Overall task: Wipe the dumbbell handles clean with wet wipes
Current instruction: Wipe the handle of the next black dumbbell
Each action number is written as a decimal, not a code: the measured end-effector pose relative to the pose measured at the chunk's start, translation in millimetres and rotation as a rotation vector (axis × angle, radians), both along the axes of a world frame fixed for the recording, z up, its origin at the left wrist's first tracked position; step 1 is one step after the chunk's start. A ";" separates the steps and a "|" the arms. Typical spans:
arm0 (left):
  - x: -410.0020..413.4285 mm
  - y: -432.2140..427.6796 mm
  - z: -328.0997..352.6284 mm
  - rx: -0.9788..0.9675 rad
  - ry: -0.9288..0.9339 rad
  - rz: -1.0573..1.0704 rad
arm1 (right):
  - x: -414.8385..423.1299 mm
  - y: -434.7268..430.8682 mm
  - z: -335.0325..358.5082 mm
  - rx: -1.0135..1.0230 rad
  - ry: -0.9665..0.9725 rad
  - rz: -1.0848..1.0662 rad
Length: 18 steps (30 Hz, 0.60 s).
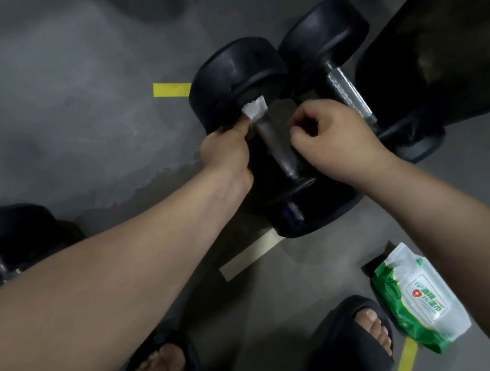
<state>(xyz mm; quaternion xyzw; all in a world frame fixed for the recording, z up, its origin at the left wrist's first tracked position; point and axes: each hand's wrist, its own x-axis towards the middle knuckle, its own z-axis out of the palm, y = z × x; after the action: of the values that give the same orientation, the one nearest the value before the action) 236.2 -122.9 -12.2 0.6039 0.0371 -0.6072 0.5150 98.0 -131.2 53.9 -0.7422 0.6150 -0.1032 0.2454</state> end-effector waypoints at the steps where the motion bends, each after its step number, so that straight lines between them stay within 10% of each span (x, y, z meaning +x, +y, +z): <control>1: -0.7 0.5 -0.2 0.015 0.019 0.013 | 6.4 -4.5 -2.6 -0.022 -0.012 0.017; 18: 28.3 28.3 -2.9 -0.077 -0.034 -0.182 | 45.5 -47.4 -42.2 0.220 -0.305 -0.421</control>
<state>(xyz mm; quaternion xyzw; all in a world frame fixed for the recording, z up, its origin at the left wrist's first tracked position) 264.5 -94.6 -15.0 0.5949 -0.0502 -0.6421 0.4810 143.5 -178.6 11.7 -0.5428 0.7192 -0.1949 0.3875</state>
